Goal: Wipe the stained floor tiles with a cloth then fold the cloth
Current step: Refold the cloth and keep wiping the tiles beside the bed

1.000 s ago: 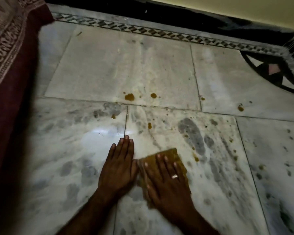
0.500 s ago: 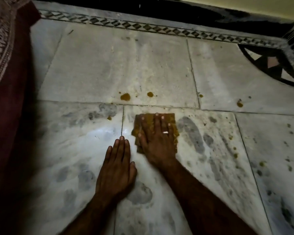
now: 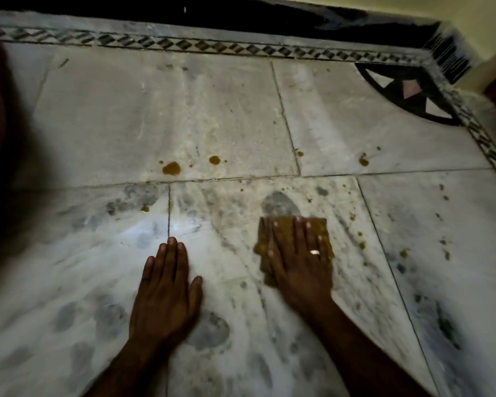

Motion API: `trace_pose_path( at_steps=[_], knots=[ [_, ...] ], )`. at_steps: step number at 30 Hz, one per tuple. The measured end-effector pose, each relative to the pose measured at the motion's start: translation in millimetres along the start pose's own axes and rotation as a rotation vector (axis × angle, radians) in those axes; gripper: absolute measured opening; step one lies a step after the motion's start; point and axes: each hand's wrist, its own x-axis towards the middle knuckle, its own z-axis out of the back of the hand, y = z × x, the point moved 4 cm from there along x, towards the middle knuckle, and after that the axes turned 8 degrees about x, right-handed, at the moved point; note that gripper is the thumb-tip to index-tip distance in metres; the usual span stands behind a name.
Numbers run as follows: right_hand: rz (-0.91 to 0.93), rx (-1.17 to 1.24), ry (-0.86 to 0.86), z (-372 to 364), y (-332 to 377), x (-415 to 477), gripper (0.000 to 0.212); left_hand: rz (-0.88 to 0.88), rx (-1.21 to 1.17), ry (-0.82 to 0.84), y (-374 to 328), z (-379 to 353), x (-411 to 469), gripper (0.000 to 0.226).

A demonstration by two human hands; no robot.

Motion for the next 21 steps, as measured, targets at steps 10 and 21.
trace_pose_path(
  at_steps=[10,21],
  knots=[
    [0.189,0.017,0.005,-3,16,-64,0.062,-0.196,0.017,-0.048,-82,-7,-10,0.07],
    [-0.197,0.012,-0.053,18,-73,-25,0.061,-0.279,-0.033,-0.067,-136,-7,26,0.067]
  ],
)
